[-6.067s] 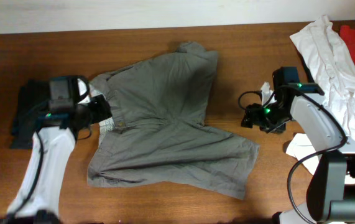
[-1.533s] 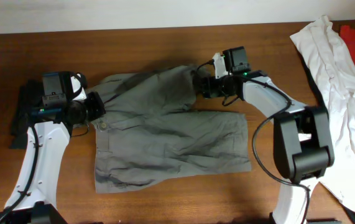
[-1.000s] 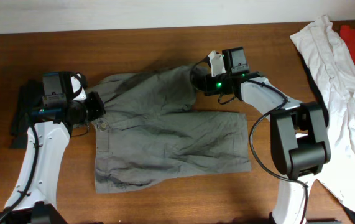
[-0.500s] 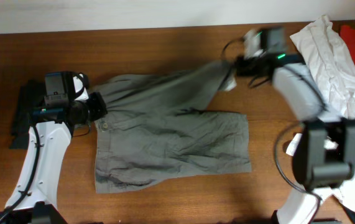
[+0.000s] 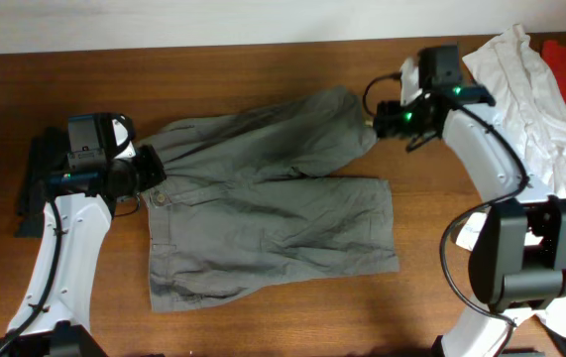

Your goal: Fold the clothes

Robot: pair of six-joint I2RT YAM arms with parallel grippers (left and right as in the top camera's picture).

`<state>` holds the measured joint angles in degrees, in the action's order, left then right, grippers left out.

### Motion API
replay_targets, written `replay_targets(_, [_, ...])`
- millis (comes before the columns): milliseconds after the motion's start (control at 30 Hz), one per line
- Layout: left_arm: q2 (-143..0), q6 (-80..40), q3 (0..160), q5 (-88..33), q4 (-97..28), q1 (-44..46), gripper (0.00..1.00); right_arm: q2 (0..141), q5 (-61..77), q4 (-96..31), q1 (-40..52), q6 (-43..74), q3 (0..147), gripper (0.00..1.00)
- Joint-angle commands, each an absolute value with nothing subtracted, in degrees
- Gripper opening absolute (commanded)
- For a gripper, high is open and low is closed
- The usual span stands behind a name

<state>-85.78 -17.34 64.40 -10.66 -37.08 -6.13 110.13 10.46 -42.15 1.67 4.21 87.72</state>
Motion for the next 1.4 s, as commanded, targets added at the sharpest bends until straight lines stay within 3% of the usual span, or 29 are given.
replay_targets(0, [-86.15, -17.06, 64.88, -9.58, -36.77, -6.39, 0.01, 110.34, 11.51, -37.45, 1.87, 3.36, 83.20, 0.69])
replay_targets(200, [-86.56, -17.06, 64.86, -9.58, -36.77, -6.39, 0.01, 110.78, 12.45, -24.10, 1.87, 3.18, 75.79, 0.73])
replay_targets(533, [-86.56, -17.06, 64.86, -9.56, -36.75, -6.39, 0.01, 115.90, 20.16, -15.70, 1.98, 3.22, 74.41, 0.73])
replay_targets(567, [-86.56, -17.06, 64.86, -9.56, -36.71, -6.39, 0.01, 116.27, 20.29, -15.55, 1.98, 3.20, 74.41, 0.69])
replay_targets(667, [-86.56, -17.06, 64.86, -9.54, -36.71, -6.39, 0.01, 116.62, 20.36, -16.10, 1.85, 3.22, 74.41, 0.32])
replay_targets(700, [-86.56, -17.06, 64.86, -9.54, -36.71, -6.39, 0.01, 116.62, 20.34, -16.53, 1.80, 3.20, 74.41, 0.13])
replay_targets(733, [-86.56, -17.06, 64.86, -9.54, -36.69, -6.39, 0.01, 116.42, 19.81, -17.56, 1.50, 3.25, 74.48, 0.04])
replay_targets(1033, [-90.28, -16.99, 64.84, -7.18, -35.27, -6.37, 0.01, 107.79, 2.35, -27.59, -4.80, 7.60, 74.63, 0.04])
replay_targets(1367, [-98.50, -16.14, 64.77, -7.18, -21.02, -2.66, 0.01, 105.49, 0.25, -31.53, -7.16, 7.57, 74.56, 0.07])
